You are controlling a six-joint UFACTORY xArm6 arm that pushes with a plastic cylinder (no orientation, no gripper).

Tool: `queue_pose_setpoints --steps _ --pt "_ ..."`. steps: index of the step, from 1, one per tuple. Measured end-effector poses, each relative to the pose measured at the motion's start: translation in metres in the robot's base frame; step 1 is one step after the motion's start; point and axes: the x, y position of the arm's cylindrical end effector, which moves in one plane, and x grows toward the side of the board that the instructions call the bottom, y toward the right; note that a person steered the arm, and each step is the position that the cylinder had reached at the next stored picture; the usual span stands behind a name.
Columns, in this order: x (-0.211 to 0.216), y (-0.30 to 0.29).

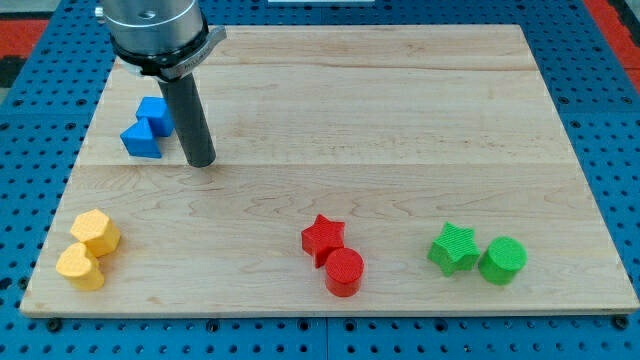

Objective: Move your arm towards the bottom l of the board

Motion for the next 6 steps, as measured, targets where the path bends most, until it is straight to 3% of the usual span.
queue_pose_setpoints --steps 4,6 --pt "-0.002 0.007" --pt "0.178 0.011"
